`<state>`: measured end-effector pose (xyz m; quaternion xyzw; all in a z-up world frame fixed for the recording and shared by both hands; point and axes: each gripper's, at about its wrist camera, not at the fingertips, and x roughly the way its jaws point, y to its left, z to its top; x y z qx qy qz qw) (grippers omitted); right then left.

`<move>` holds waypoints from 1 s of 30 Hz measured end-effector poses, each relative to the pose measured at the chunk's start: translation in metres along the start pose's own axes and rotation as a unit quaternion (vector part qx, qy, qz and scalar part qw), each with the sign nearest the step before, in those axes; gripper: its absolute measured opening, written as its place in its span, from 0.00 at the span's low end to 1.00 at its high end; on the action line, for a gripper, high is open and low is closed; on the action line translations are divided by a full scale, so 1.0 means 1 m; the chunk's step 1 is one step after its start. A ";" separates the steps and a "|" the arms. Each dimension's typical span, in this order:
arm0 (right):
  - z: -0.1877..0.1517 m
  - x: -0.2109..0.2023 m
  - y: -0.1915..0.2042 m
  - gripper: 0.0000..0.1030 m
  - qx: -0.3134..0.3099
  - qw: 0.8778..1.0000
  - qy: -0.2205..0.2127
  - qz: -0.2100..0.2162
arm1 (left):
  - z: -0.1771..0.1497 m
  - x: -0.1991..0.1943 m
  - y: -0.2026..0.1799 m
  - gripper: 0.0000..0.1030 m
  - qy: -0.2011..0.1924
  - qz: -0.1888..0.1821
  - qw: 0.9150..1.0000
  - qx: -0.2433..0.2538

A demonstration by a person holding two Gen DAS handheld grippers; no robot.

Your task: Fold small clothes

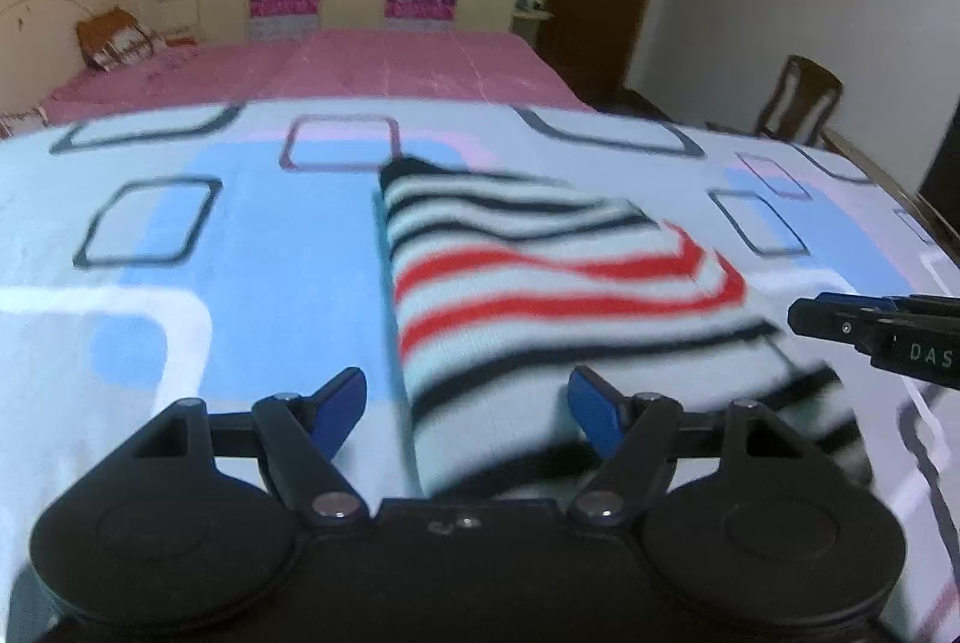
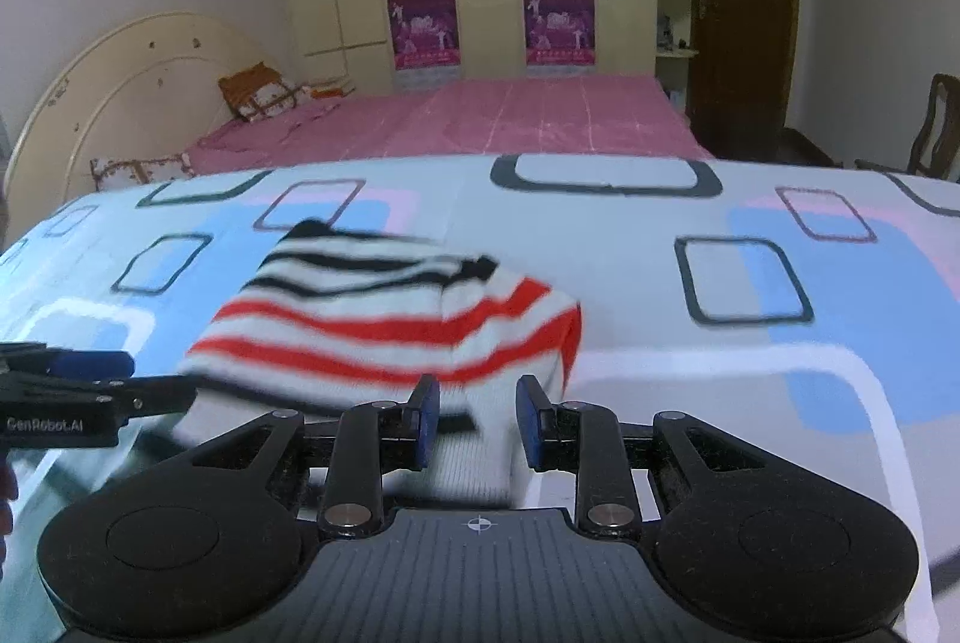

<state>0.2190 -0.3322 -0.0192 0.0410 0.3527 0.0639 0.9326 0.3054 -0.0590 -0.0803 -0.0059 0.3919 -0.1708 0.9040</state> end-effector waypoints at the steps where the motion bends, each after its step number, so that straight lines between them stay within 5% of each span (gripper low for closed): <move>1: -0.006 -0.005 0.001 0.26 0.004 1.000 0.004 0.002 | -0.005 0.000 -0.001 0.71 0.010 -0.008 1.000 0.004; 5: -0.030 -0.015 0.002 0.26 0.036 0.999 0.031 0.004 | -0.024 0.005 0.000 0.71 0.043 -0.030 0.999 0.013; 12: -0.056 -0.019 0.007 0.26 0.103 0.992 0.067 0.013 | -0.030 0.006 0.006 0.46 0.057 -0.067 0.996 0.024; 14: -0.057 -0.022 0.007 0.05 0.124 0.990 0.070 0.023 | -0.030 0.004 0.007 0.40 0.058 -0.075 0.995 0.032; 15: -0.057 -0.024 0.007 0.05 0.139 0.987 0.069 0.028 | -0.030 0.003 0.009 0.39 0.058 -0.079 0.994 0.037; 25: -0.065 -0.023 0.001 0.04 0.182 0.981 0.066 -0.003 | -0.027 0.009 0.015 0.41 0.071 -0.102 0.990 0.068; 27: -0.062 -0.030 0.011 0.07 0.157 0.985 0.059 -0.029 | -0.026 0.009 0.014 0.45 0.072 -0.098 0.990 0.067; 29: -0.060 -0.036 0.019 0.37 0.134 0.988 0.057 -0.059 | -0.025 0.008 0.014 0.52 0.073 -0.092 0.991 0.062; 30: -0.059 -0.038 0.021 0.41 0.128 0.988 0.056 -0.069 | -0.024 0.007 0.014 0.62 0.072 -0.085 0.992 0.058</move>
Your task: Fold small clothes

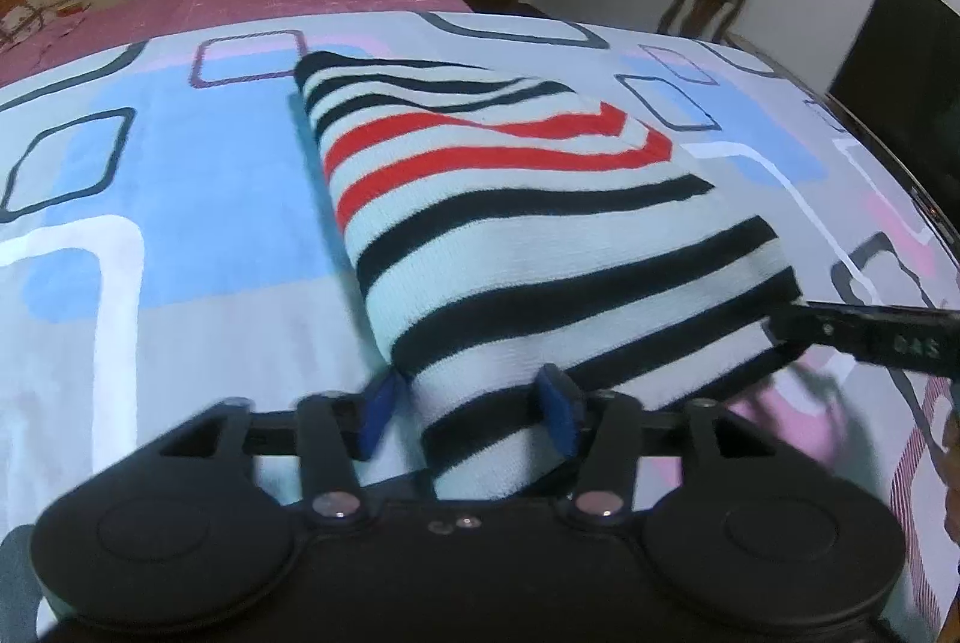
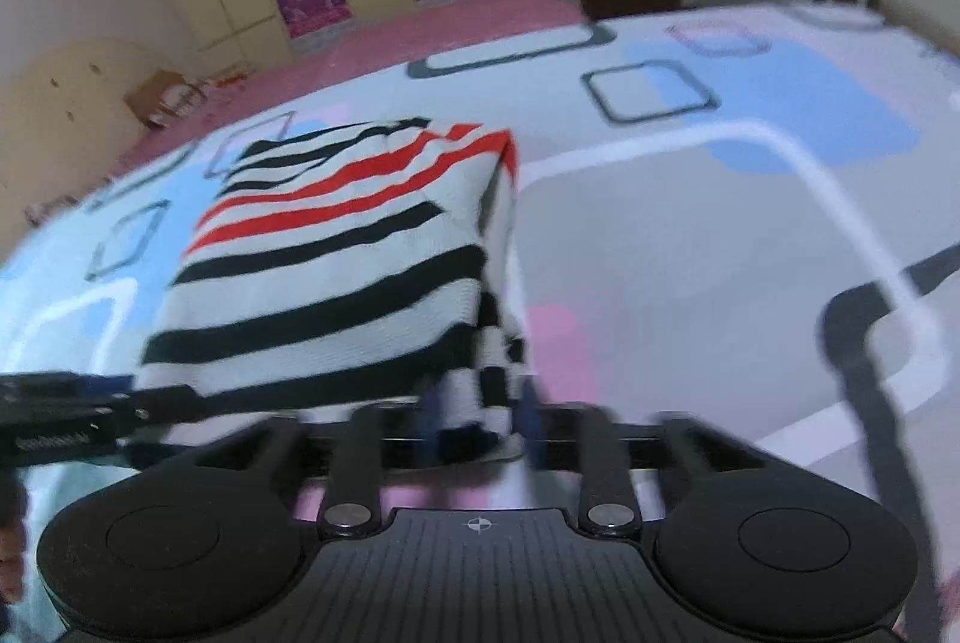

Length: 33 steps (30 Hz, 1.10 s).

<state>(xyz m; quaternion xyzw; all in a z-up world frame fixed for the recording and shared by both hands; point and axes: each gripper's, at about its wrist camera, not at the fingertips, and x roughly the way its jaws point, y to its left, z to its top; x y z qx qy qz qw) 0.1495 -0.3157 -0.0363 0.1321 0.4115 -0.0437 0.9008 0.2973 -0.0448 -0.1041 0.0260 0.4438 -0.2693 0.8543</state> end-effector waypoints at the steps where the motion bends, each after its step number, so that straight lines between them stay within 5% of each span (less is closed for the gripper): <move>1: 0.000 -0.002 0.001 0.43 -0.004 1.000 -0.002 -0.003 | 0.000 -0.001 0.000 0.65 -0.001 0.005 1.000 -0.004; 9: 0.027 0.001 -0.001 0.44 -0.009 1.000 -0.011 0.019 | 0.017 -0.013 0.001 0.84 -0.022 0.020 0.999 -0.036; 11: 0.038 0.012 -0.001 0.66 -0.007 1.000 -0.008 0.027 | 0.023 -0.012 0.000 0.89 -0.023 0.020 0.998 -0.046; 13: 0.046 0.021 -0.002 0.77 -0.008 0.999 -0.012 0.037 | 0.030 -0.009 0.000 0.92 -0.026 0.023 0.998 -0.052; 23: 0.081 0.080 -0.029 0.77 0.020 0.996 0.026 0.079 | 0.056 0.028 0.009 0.94 -0.010 0.018 0.994 -0.108; 33: 0.084 0.121 -0.049 0.77 0.059 0.982 0.049 0.170 | 0.052 0.063 0.029 0.94 0.007 -0.054 0.983 -0.177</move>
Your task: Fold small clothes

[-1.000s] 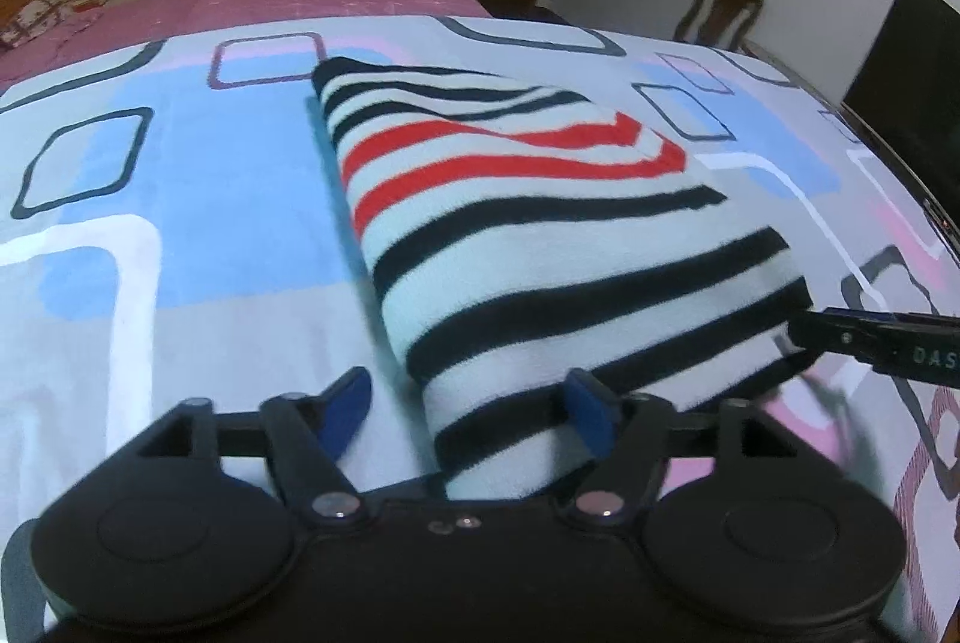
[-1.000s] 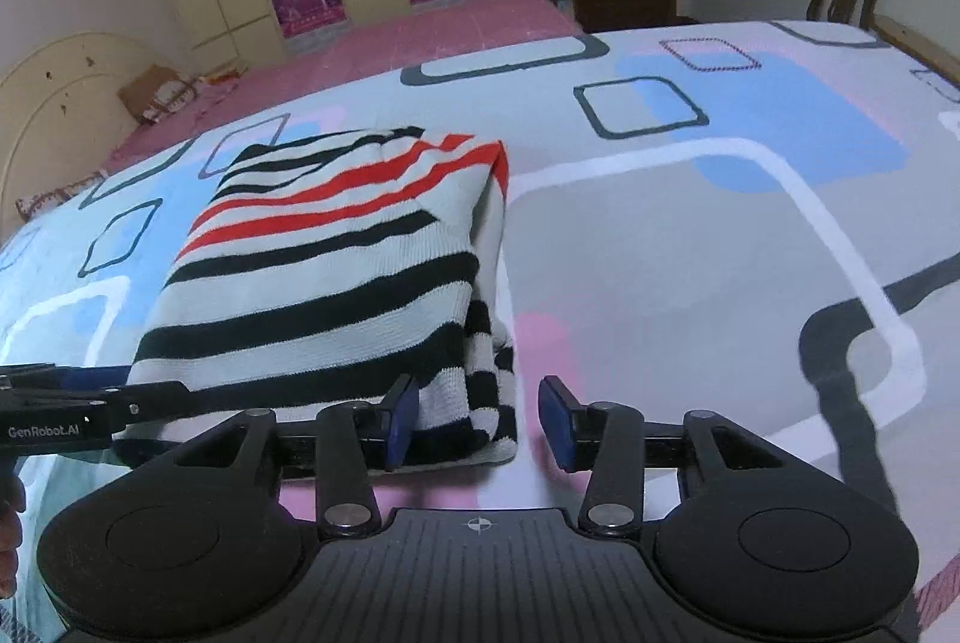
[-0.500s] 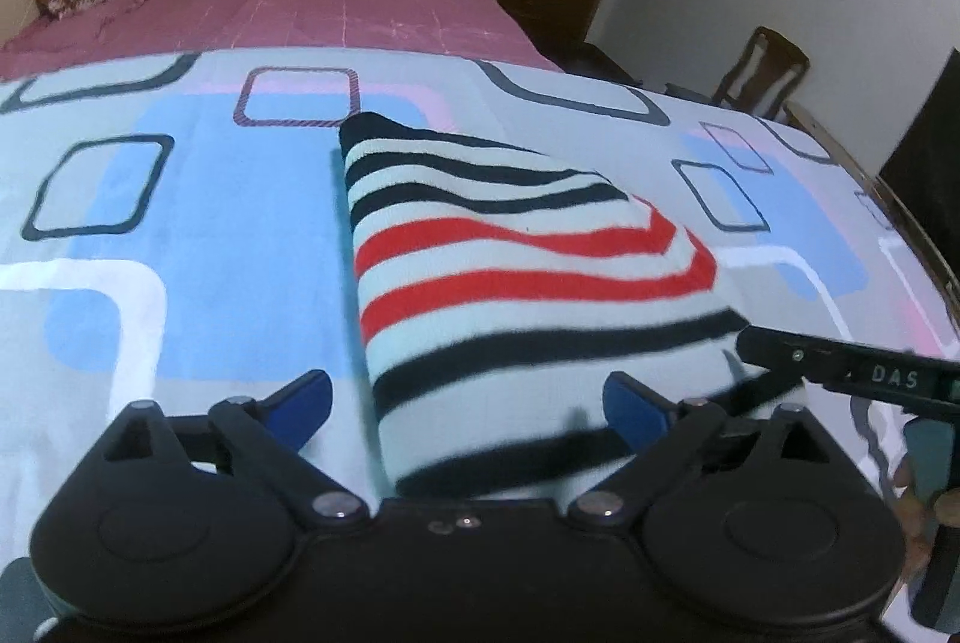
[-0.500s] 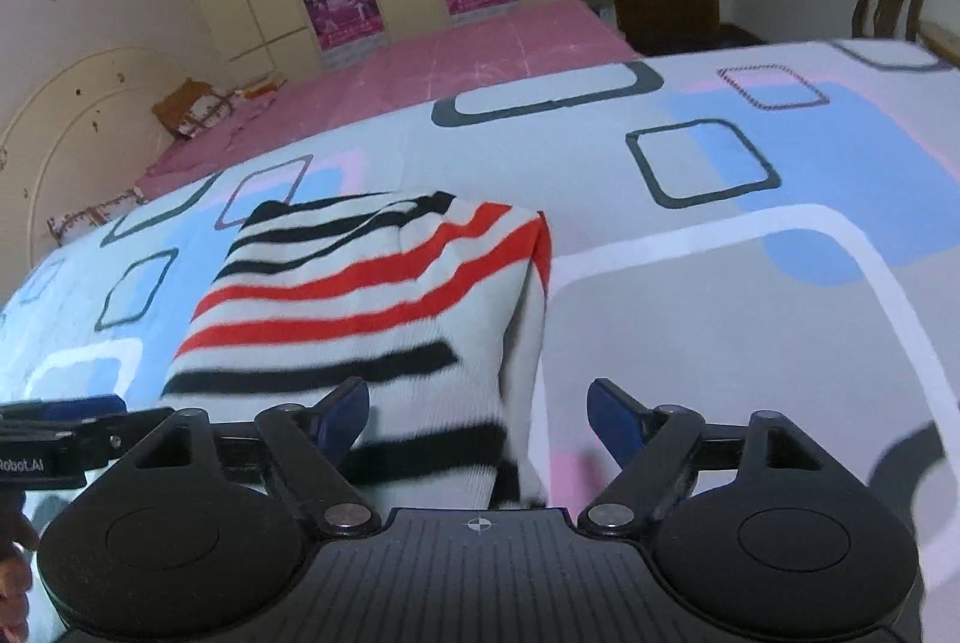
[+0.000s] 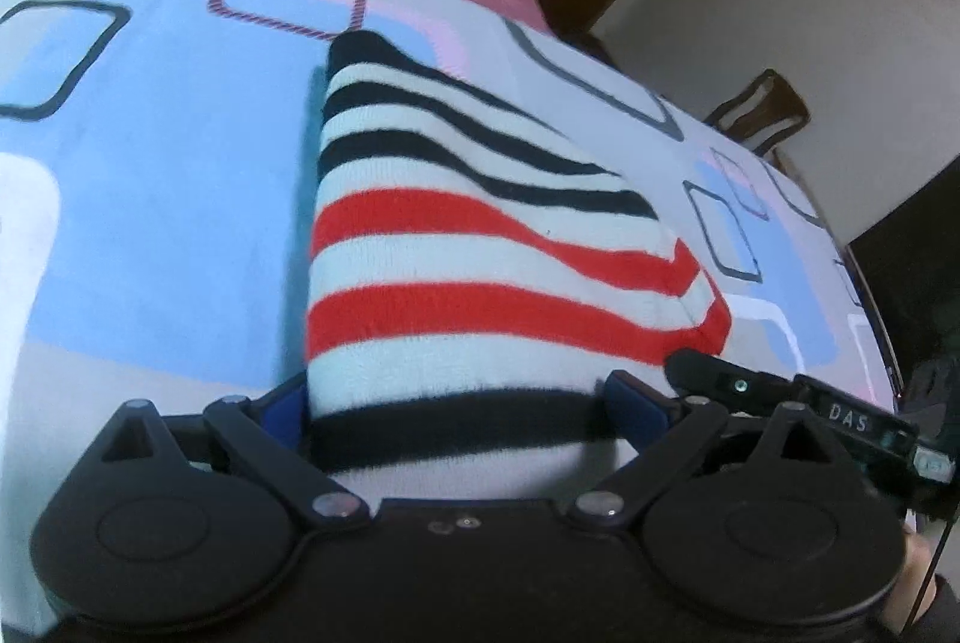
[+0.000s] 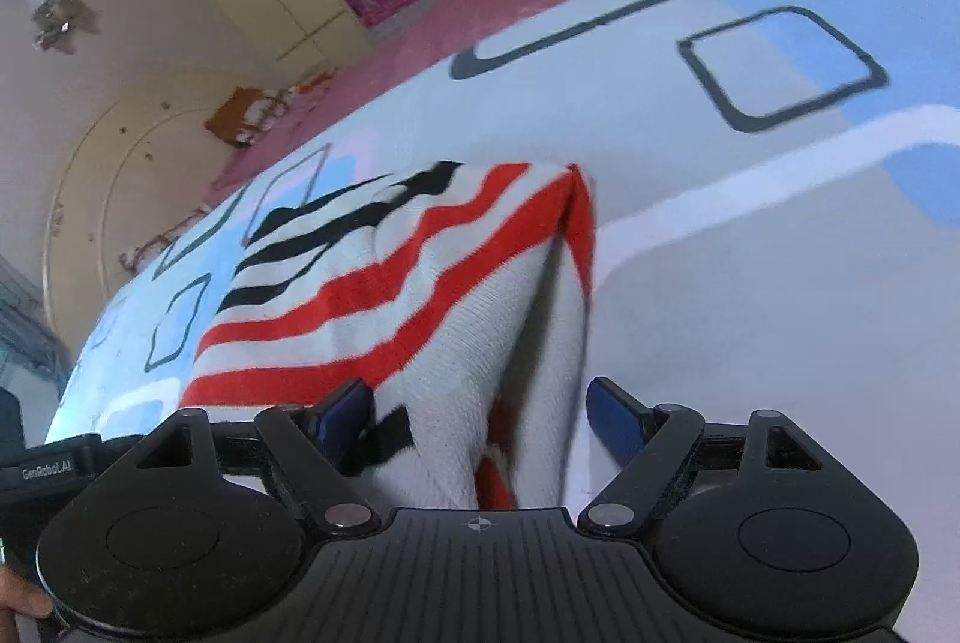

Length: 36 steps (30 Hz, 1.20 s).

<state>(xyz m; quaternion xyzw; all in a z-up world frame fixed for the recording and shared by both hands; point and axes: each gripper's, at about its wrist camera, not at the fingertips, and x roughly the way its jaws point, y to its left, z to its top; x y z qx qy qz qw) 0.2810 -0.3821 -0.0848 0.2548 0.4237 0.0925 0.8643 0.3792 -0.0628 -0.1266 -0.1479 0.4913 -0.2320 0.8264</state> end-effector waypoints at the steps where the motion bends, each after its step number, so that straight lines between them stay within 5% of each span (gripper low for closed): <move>1: 0.001 0.002 0.000 0.76 -0.001 1.000 0.000 0.005 | 0.000 0.000 -0.001 0.94 -0.002 -0.002 1.000 0.004; 5: -0.002 0.001 0.002 0.53 0.009 1.000 -0.003 0.012 | 0.000 -0.005 0.001 0.73 -0.010 -0.006 1.000 -0.007; 12: -0.002 -0.006 0.006 0.40 0.034 0.999 -0.007 0.023 | 0.001 -0.020 -0.013 0.54 -0.033 0.004 0.999 0.025; 25: -0.012 -0.033 0.084 0.37 0.002 0.998 -0.031 0.060 | 0.006 -0.088 -0.004 0.51 -0.066 0.006 0.996 0.055; 36: -0.061 0.003 0.217 0.37 -0.009 0.997 -0.041 0.067 | 0.009 -0.176 0.101 0.51 -0.086 0.006 0.994 0.068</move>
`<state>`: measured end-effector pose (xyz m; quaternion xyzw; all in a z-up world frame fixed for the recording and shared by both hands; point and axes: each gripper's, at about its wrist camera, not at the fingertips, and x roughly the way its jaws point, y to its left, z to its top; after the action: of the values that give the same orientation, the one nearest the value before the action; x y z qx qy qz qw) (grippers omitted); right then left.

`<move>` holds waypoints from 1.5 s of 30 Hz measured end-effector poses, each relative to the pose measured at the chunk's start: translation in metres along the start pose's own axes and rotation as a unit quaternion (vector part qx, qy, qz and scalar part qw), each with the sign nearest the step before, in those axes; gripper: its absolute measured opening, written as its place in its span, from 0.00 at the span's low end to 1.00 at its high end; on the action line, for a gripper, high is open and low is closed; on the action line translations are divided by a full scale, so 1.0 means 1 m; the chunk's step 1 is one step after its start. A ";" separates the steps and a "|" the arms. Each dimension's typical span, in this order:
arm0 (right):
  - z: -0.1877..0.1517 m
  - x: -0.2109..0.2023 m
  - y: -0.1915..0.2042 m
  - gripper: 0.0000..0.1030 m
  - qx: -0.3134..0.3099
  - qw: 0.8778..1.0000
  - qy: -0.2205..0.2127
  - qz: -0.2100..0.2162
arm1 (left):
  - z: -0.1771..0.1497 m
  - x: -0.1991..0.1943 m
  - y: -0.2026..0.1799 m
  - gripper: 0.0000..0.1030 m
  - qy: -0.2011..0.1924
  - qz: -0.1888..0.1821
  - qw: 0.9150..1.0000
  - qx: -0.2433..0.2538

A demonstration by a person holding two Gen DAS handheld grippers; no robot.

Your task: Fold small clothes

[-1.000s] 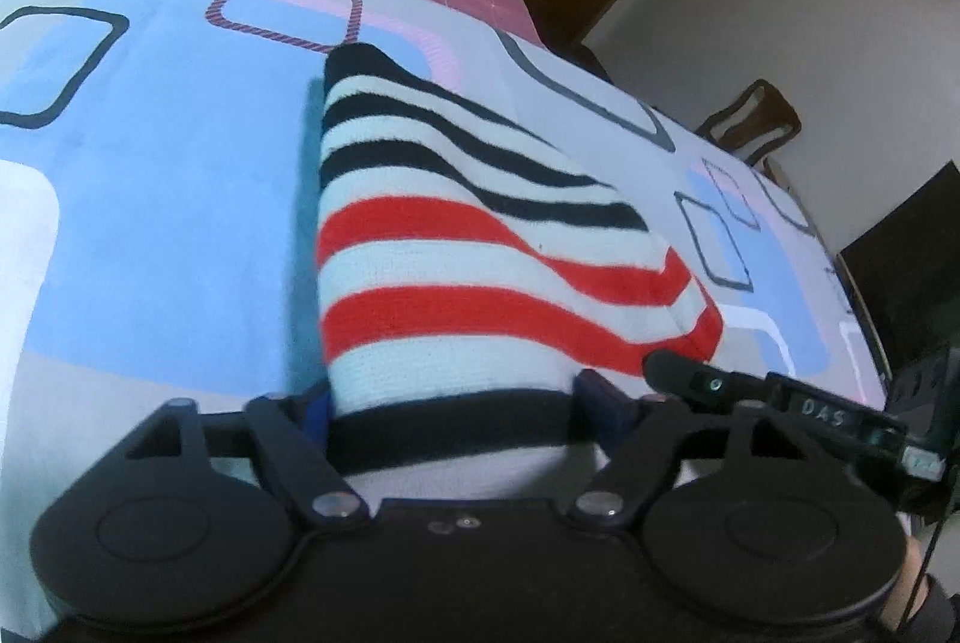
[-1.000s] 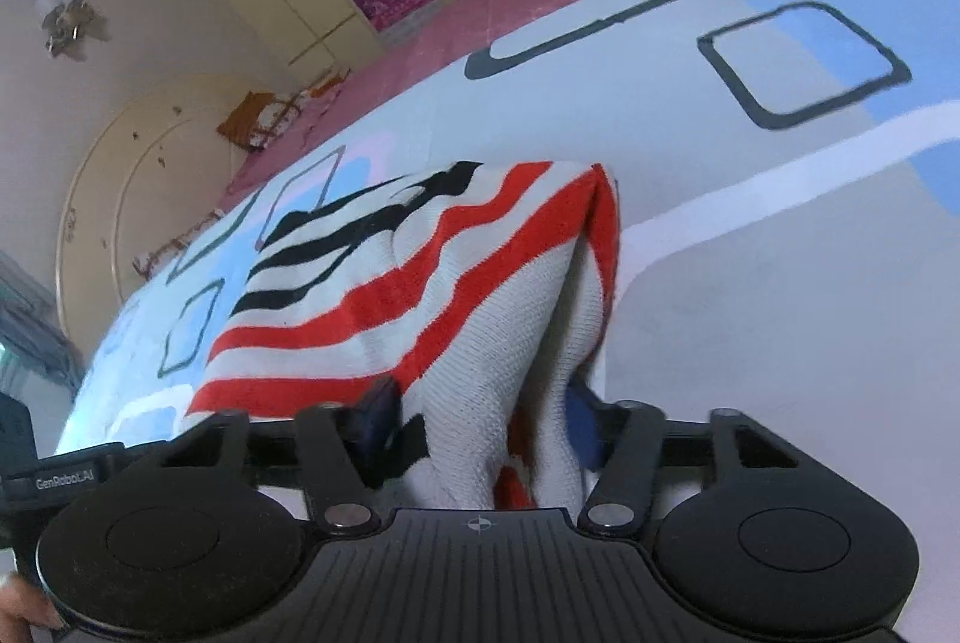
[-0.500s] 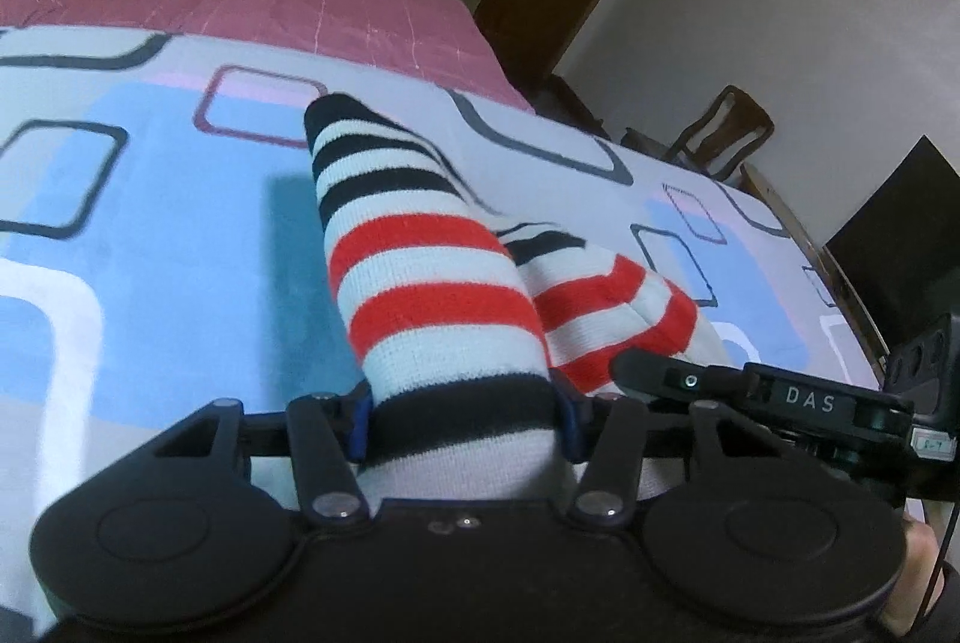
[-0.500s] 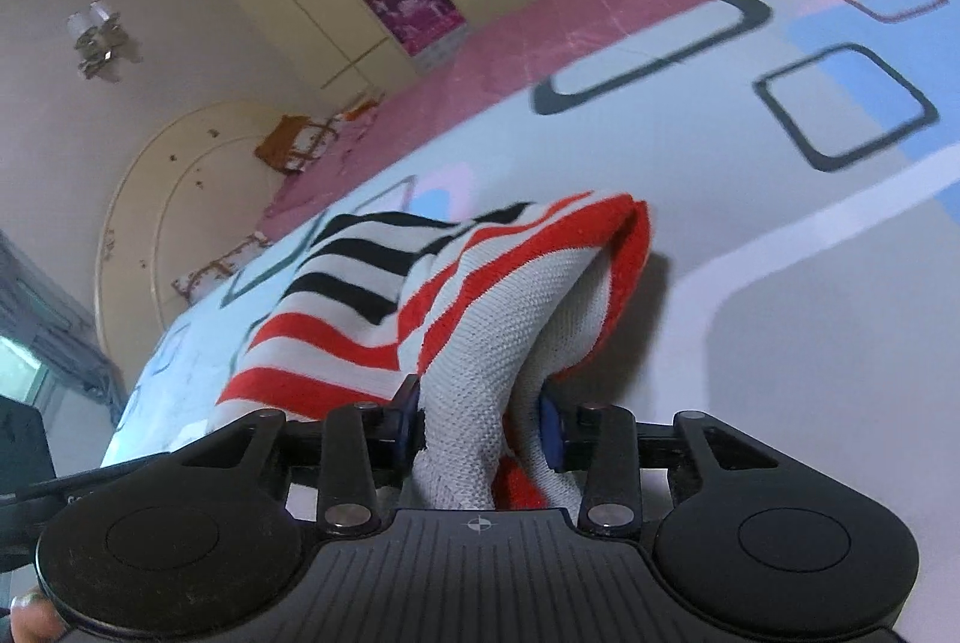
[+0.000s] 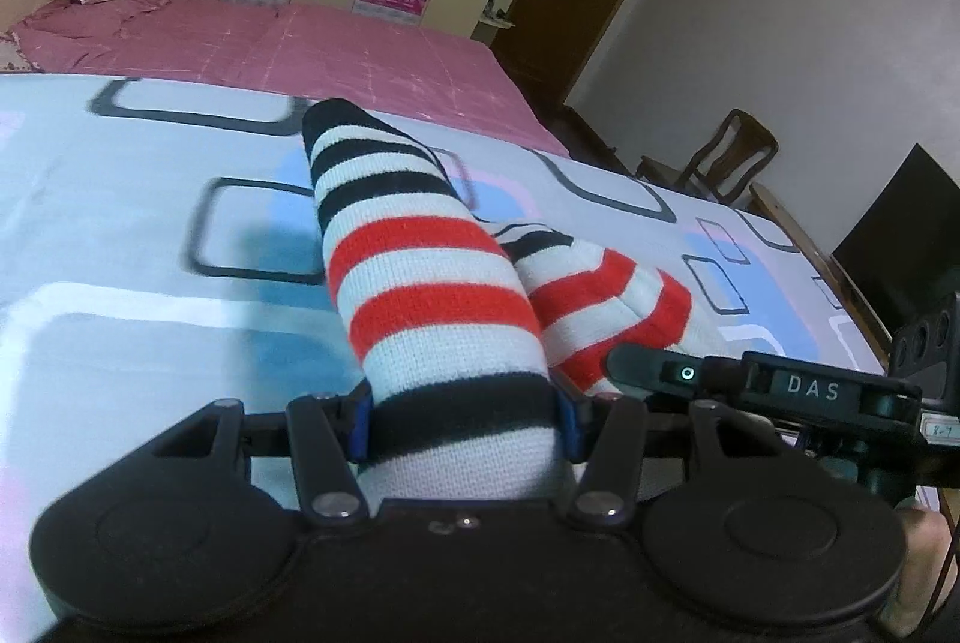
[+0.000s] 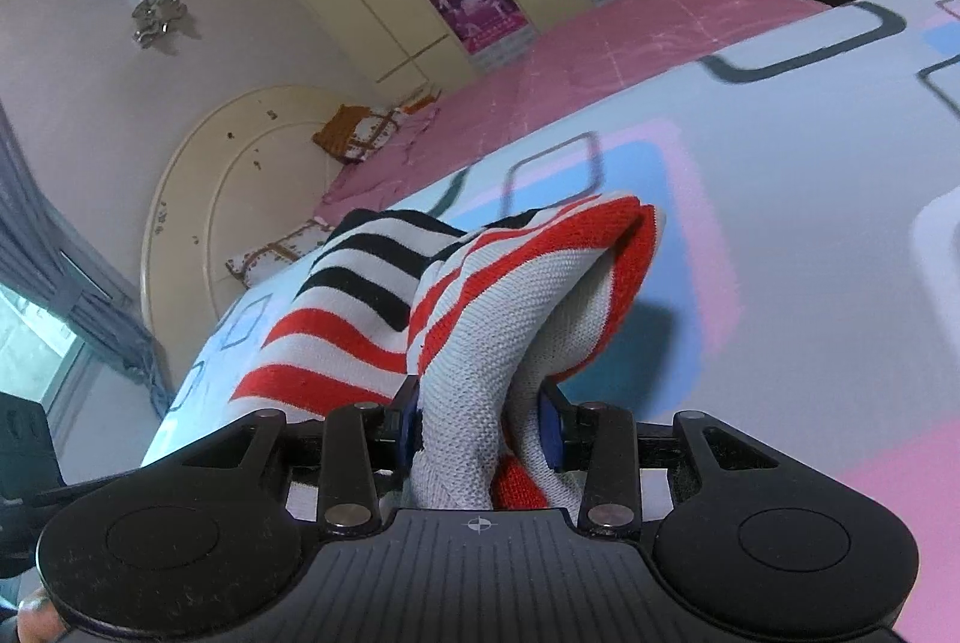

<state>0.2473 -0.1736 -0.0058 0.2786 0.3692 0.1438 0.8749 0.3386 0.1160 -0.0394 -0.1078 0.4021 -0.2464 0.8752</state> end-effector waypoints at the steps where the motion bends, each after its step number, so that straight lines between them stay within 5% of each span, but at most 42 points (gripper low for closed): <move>1: -0.005 0.008 0.013 0.37 0.000 1.000 -0.001 -0.002 | 0.001 -0.008 0.014 0.51 0.000 0.000 1.000 0.001; 14: -0.051 0.120 0.130 0.37 -0.018 0.999 0.019 0.023 | 0.016 -0.057 0.141 0.51 0.003 0.048 0.999 0.013; 19: -0.066 0.154 0.127 0.37 -0.037 0.999 0.039 -0.002 | -0.002 -0.038 0.171 0.53 0.016 0.072 0.997 0.010; 22: -0.070 0.161 0.111 0.40 -0.018 0.998 0.052 -0.008 | -0.013 -0.035 0.189 0.65 0.017 0.075 0.997 -0.005; 31: -0.054 0.139 0.123 0.43 -0.038 0.997 0.014 -0.059 | -0.006 -0.046 0.192 0.68 0.021 0.096 0.995 -0.003; 37: -0.047 0.140 0.153 0.42 -0.126 0.987 -0.016 -0.094 | 0.002 -0.065 0.176 0.65 -0.045 0.127 0.990 0.046; 40: -0.046 0.156 0.161 0.23 -0.153 0.983 -0.005 -0.097 | 0.015 -0.059 0.174 0.65 -0.049 0.123 0.990 0.057; 45: -0.052 0.187 0.160 0.23 -0.176 0.977 0.015 -0.121 | 0.024 -0.022 0.180 0.65 -0.021 0.135 0.988 0.067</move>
<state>0.3307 0.0602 -0.0459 0.0718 0.3825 0.1041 0.9153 0.4064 0.2815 -0.0789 0.0008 0.3775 -0.1500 0.9138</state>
